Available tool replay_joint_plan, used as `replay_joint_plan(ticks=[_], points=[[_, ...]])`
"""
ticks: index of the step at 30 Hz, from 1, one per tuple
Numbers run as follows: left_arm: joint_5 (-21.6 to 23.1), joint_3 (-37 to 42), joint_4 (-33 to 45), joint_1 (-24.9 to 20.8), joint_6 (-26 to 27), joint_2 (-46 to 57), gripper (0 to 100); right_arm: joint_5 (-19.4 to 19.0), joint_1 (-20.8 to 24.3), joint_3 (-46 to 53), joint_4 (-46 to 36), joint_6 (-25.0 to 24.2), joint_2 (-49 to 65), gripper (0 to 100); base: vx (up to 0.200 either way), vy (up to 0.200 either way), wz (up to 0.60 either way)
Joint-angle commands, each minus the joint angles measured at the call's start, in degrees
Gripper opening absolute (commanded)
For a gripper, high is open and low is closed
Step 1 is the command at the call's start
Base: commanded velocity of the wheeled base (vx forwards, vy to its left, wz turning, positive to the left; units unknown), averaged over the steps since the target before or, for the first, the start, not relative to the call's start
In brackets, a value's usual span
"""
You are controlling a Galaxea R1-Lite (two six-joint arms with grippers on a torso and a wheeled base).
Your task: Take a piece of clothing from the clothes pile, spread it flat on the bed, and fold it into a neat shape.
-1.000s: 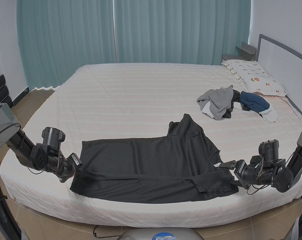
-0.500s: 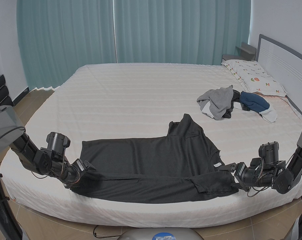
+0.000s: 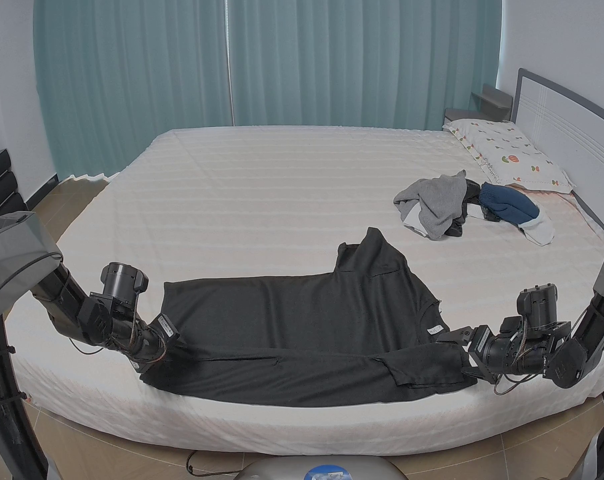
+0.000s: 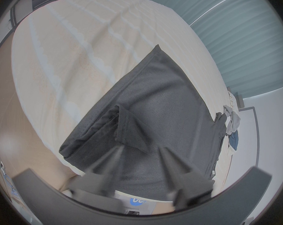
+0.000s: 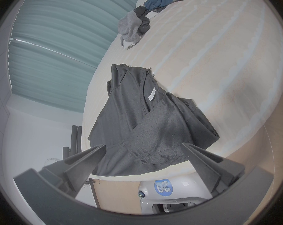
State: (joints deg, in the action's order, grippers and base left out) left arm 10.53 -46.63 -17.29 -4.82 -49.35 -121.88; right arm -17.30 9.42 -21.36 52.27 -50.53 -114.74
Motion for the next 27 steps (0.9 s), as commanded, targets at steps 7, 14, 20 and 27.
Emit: replay_joint_plan(ticks=[7, 14, 20, 27], points=[[-0.16, -0.04, 0.15, 2.35, 0.04, 0.15, 0, 0.07, 0.07, 0.00, 0.02, 0.08, -0.40, 100, 0.000, 0.000, 0.00], [-0.16, 0.05, 0.15, 4.20, -0.05, 2.53, 0, 0.16, -0.02, -0.09, 0.02, 0.08, 0.22, 100, 0.000, 0.000, 0.00], [-0.16, 0.22, -0.20, 4.64, 0.04, 2.97, 0, 0.25, 0.07, -0.44, 0.11, 0.17, 0.13, 100, 0.000, 0.000, 0.00], [0.19, 2.68, -0.64, 4.64, 3.12, 3.67, 0, 0.25, -0.02, 0.00, 0.11, 0.08, 0.39, 100, 0.000, 0.000, 0.00]])
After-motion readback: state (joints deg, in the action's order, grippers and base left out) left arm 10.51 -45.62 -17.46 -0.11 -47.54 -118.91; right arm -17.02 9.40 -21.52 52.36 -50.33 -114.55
